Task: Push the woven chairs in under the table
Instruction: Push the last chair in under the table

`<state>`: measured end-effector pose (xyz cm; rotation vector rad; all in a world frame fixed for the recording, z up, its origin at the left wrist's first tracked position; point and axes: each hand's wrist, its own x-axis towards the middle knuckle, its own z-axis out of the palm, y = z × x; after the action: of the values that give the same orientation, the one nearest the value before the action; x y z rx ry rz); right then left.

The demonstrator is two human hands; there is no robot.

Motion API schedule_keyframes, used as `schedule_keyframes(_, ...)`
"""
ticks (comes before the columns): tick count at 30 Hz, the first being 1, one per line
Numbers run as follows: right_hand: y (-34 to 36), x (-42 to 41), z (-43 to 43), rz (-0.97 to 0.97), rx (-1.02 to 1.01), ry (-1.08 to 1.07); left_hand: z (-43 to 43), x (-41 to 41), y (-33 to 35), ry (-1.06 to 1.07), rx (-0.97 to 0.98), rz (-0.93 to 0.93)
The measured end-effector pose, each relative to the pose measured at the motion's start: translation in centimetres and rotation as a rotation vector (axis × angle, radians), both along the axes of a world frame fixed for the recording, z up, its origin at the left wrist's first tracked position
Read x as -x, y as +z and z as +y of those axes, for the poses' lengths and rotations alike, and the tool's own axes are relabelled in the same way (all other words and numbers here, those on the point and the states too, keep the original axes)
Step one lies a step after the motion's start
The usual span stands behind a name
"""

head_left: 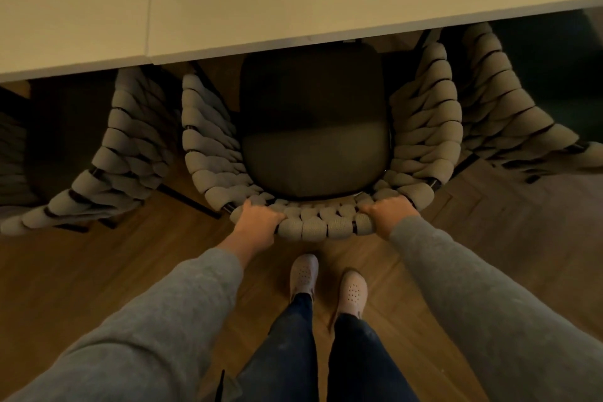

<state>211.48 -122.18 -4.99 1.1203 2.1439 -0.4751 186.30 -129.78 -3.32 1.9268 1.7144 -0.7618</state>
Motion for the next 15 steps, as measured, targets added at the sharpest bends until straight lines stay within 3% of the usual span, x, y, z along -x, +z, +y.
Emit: schedule_keyframes(15, -0.3, -0.3, 4.4, -0.004, -0.060, 0.066, 3.4, -0.3, 0.0, 0.020, -0.065, 0.000)
